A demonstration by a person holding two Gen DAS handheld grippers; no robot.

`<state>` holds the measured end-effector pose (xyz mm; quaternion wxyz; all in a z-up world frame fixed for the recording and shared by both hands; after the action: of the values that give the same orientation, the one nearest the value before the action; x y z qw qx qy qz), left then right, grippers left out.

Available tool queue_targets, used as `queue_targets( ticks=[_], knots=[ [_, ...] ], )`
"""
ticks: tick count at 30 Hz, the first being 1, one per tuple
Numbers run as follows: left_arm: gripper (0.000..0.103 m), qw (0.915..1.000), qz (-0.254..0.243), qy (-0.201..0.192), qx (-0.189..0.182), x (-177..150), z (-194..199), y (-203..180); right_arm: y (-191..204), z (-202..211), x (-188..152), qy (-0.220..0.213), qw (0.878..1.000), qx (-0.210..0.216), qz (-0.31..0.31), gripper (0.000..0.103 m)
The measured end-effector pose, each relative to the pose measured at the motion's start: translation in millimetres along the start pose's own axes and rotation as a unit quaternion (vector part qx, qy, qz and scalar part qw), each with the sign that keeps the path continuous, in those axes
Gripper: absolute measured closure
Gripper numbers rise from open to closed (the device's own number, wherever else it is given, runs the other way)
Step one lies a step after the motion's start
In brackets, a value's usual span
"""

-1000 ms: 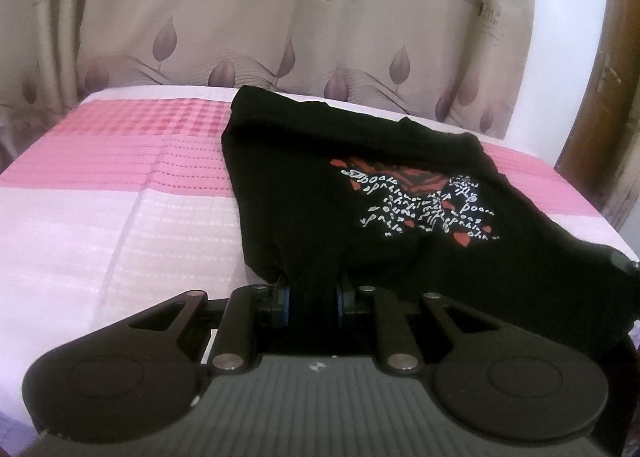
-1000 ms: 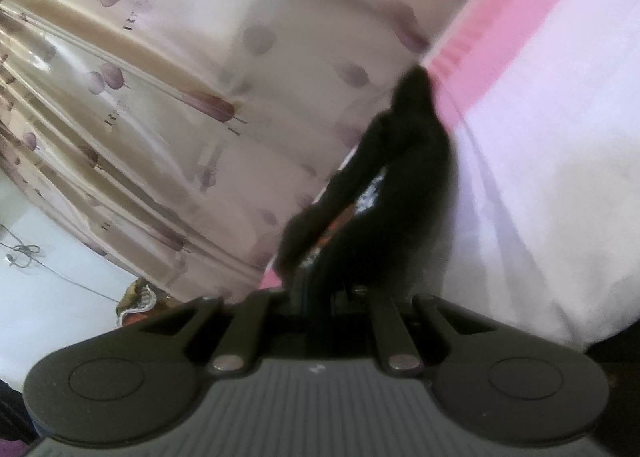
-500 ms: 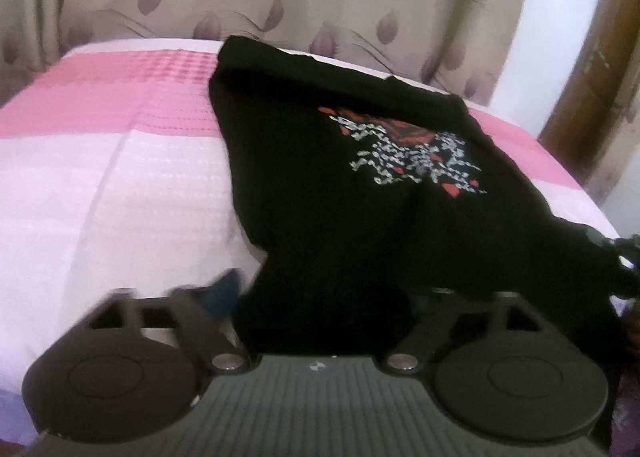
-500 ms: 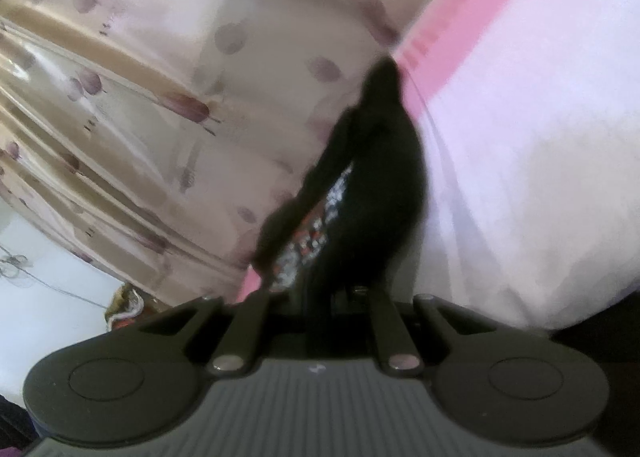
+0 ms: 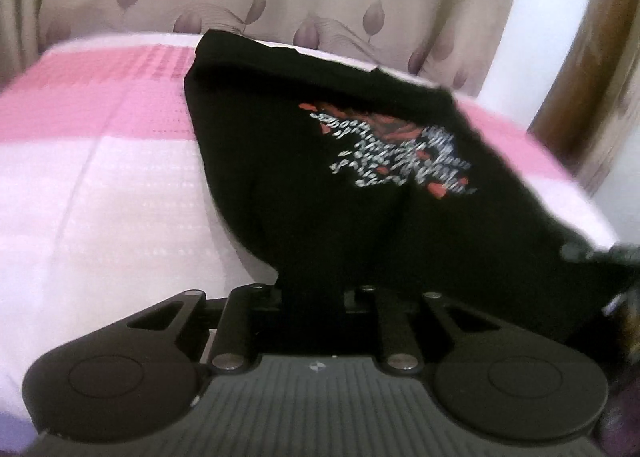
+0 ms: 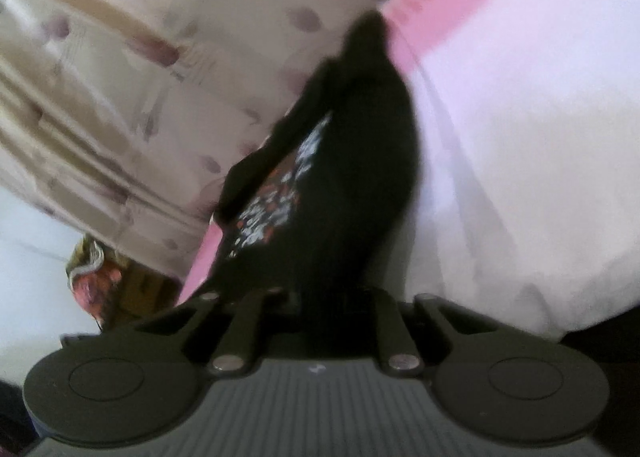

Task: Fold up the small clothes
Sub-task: 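Fold the hem toward the collar with both grippers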

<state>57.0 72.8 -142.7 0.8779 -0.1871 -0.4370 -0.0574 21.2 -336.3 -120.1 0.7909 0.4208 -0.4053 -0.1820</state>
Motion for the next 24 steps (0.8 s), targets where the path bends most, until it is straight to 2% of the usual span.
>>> queue_targets(
  ticks=[2,7,10,21,24],
  knots=[
    [0.083,0.9995,0.029,-0.007,-0.013,1,6,6,5,5,1,-0.01,1.0,0.017,0.0,0.095],
    [0.083,0.9966,0.07,-0.028,-0.033,8,14,16,-3,13,8,-0.038,0.997,0.043,-0.051,0.095],
    [0.083,0.9962,0.069,-0.038,-0.036,15,16,14,-1,17,17,-0.055,0.994,0.07,-0.069,0.095],
    [0.083,0.9942,0.07,-0.067,-0.048,35,21,7,19,6,43,-0.069,0.99,0.098,-0.076,0.094],
    [0.083,0.9921,0.087,-0.071,-0.055,42,21,11,22,5,50,-0.075,0.988,0.106,-0.08,0.094]
  ],
)
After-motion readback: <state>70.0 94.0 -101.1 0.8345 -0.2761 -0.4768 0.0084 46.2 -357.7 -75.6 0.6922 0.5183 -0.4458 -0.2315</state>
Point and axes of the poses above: each gripper's, at about its wrist camera, not at the fingertips, and z roughly against the way its jaws point, y to its left, x to its top, the point moved 5 cm from there along -z, roughly the way its jaws point, and after that the axes turned 9 degrees about -y, right-handed, at the moved point
